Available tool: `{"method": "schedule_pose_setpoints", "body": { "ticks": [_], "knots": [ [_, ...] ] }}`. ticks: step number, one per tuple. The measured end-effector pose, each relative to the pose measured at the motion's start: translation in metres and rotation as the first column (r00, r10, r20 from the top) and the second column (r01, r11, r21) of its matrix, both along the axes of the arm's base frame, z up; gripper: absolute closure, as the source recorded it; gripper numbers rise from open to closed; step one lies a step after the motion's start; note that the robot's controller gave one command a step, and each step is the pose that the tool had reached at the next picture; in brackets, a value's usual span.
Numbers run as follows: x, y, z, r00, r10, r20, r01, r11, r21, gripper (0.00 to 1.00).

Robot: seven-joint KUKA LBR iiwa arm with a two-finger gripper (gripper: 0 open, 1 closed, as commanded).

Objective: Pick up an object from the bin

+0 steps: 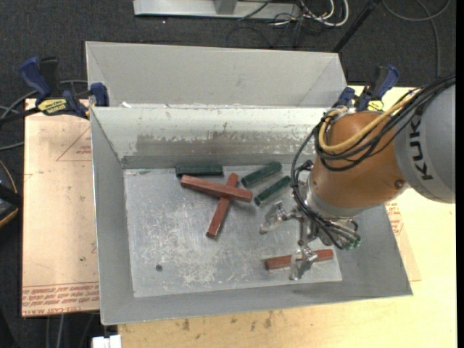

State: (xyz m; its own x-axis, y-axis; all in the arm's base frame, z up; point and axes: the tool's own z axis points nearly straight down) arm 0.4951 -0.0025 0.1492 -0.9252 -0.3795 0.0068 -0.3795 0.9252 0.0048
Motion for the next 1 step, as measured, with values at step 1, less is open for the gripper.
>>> {"method": "schedule_pose_setpoints", "body": {
  "ticks": [1],
  "knots": [
    [0.0013,-0.0054,0.0077,0.999,0.032,0.006,-0.032,0.999,-0.001,0.0]
  ]
}}
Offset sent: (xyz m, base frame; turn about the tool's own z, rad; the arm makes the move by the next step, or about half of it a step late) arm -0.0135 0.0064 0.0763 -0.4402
